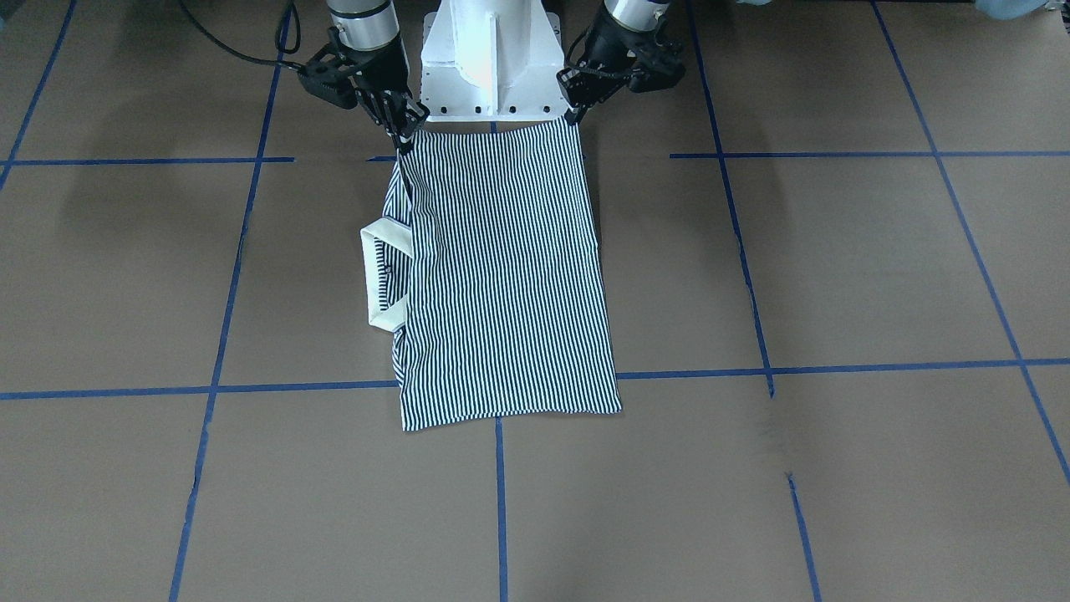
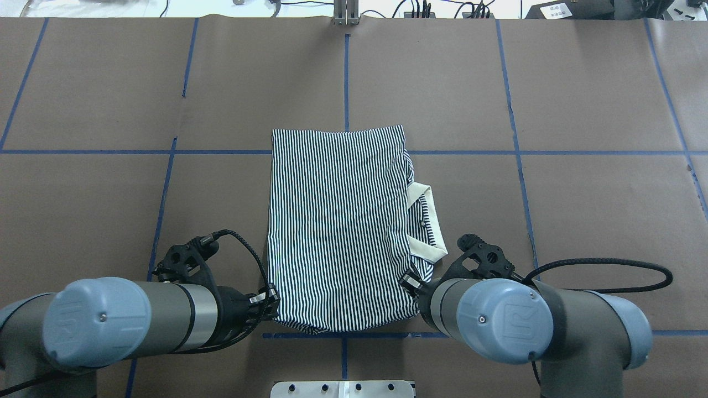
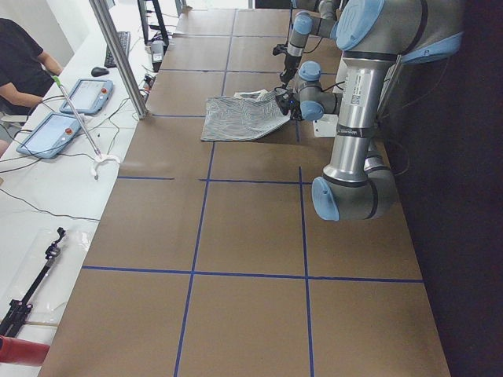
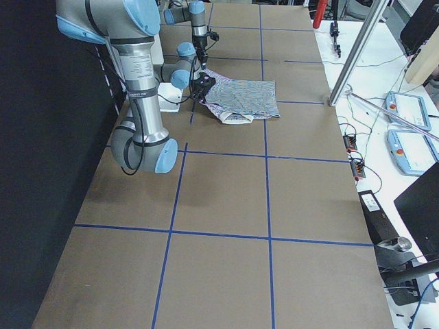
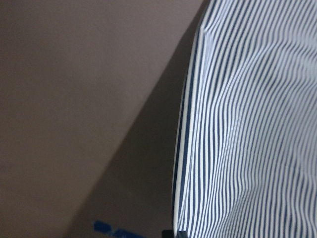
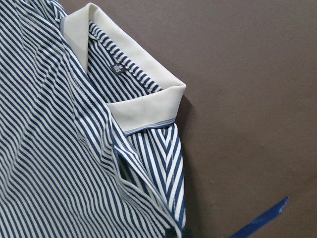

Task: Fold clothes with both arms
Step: 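Grasp the shirt's near edge with both grippers and fold it away from the robot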

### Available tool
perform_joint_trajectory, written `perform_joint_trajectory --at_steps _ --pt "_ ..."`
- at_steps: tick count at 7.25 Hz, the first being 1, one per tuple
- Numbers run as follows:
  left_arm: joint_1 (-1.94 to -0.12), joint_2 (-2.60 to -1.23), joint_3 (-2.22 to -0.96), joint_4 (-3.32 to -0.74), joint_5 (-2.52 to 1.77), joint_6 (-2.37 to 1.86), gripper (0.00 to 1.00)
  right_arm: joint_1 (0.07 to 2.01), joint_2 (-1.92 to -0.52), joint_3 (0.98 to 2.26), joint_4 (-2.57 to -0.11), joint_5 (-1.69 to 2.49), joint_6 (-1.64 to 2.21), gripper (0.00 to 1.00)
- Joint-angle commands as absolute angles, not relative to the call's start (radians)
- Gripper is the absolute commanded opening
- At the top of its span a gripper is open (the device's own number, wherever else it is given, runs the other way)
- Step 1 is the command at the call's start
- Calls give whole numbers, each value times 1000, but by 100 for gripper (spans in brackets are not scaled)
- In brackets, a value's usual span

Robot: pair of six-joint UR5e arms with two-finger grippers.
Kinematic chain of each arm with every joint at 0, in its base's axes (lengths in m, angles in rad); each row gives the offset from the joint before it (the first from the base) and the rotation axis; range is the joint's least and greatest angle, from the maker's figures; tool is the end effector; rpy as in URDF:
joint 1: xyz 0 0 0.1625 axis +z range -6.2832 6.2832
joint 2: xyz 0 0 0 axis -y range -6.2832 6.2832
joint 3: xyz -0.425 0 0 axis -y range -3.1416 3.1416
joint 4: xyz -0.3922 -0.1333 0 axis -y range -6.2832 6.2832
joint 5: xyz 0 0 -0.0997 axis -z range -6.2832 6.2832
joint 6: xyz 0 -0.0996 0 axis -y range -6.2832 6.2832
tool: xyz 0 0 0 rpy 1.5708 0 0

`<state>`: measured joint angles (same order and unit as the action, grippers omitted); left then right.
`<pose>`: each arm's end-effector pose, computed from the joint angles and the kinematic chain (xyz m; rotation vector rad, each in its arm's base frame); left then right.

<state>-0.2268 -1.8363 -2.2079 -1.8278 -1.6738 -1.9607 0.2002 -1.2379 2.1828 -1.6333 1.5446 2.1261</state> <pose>0.4451 -0.2290 0.2130 -0.1874 1.1602 -0.4854 -0.4717 -0.2344 0.2326 -0.1349 -0.8934 0.7164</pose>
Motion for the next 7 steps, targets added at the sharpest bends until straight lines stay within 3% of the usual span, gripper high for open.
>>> perform_joint_trajectory --at_steps 1,5,7 --pt "-280 -1857 -2304 -1735 -1732 -1962 0 268 -1201 2287 -1742 1584 2138 0" --pt "-498 -1974 -2126 -1733 -1763 -1856 0 518 -1005 1995 -1720 1713 2036 0" --pt "-535 -2012 -2032 -1743 -1761 -1801 0 587 -959 1840 -1591 1776 2034 0"
